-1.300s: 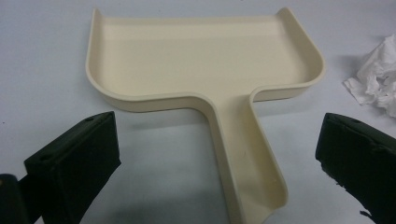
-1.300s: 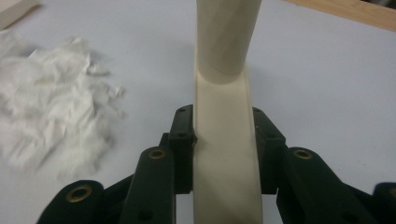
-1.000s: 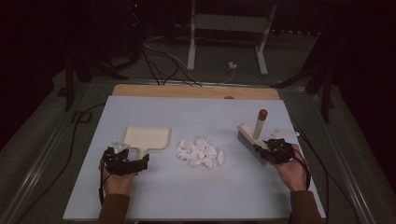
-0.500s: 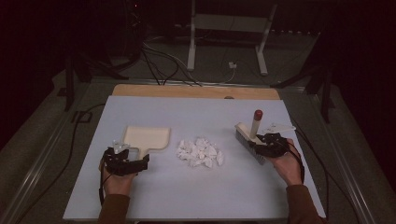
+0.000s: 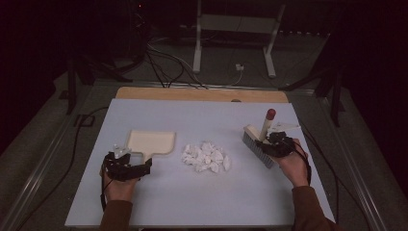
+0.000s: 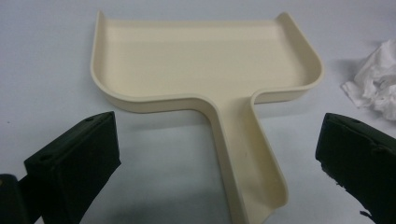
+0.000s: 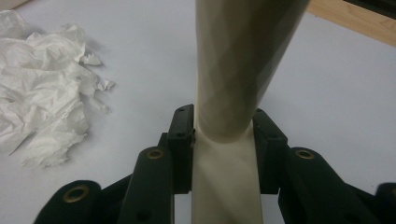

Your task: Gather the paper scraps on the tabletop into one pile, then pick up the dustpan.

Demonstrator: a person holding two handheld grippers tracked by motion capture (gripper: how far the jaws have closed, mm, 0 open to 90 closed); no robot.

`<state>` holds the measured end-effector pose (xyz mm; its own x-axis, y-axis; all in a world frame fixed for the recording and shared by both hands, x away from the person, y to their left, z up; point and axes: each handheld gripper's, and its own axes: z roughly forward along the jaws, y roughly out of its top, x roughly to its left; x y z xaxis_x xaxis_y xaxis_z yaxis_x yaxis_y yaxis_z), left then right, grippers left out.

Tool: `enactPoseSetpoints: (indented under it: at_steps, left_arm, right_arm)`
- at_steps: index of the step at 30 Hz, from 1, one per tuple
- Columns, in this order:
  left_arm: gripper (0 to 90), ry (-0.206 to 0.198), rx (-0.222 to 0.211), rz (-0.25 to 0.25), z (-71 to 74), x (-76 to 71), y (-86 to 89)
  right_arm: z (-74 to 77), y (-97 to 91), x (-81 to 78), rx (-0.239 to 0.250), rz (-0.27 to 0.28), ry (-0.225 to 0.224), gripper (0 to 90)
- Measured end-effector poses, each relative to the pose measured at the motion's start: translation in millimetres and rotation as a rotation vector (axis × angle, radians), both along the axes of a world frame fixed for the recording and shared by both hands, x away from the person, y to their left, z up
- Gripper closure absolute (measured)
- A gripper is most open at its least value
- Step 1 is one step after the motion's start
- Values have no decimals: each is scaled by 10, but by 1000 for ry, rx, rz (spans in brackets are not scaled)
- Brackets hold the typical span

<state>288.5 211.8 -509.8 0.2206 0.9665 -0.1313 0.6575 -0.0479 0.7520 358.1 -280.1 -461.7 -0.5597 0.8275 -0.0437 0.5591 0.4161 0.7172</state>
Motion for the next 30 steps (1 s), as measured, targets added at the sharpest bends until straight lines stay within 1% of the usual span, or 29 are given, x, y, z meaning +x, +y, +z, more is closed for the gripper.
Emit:
enactPoseSetpoints:
  at_steps: [2, 6, 10, 13, 16, 20, 22, 25, 27, 30]
  left_arm:
    - [6, -8, -8, -7, 11, -7, 15]
    - [6, -25, -11, -21, 43, -25, 44]
    - [6, -39, -6, -27, 72, -41, 78]
    - [6, -46, -10, -28, 89, -43, 95]
    - [6, -50, -13, -50, 109, -50, 83]
    - [6, -49, 8, -98, 156, -60, 24]
    - [6, -52, 17, -111, 179, -60, -1]
    - [6, -41, 39, -124, 175, -64, -42]
    - [6, -28, 63, -123, 169, -59, -63]
    - [6, -8, 75, -112, 146, -36, -96]
  right_arm:
    - [-1, -7, -5, -2, -2, -3, 666]
    - [9, -50, -9, 28, -26, 22, 667]
    - [23, -84, -34, 26, -20, 28, 667]
    - [33, -102, -47, 24, -9, 29, 667]
    - [39, -118, -68, 19, 1, 33, 667]
    - [43, -154, -87, 14, 5, 37, 667]
    - [43, -181, -95, 17, 6, 42, 667]
    - [40, -224, -105, 22, 2, 47, 667]
    - [41, -242, -109, 20, -1, 48, 666]
    - [44, -258, -107, 14, -5, 47, 667]
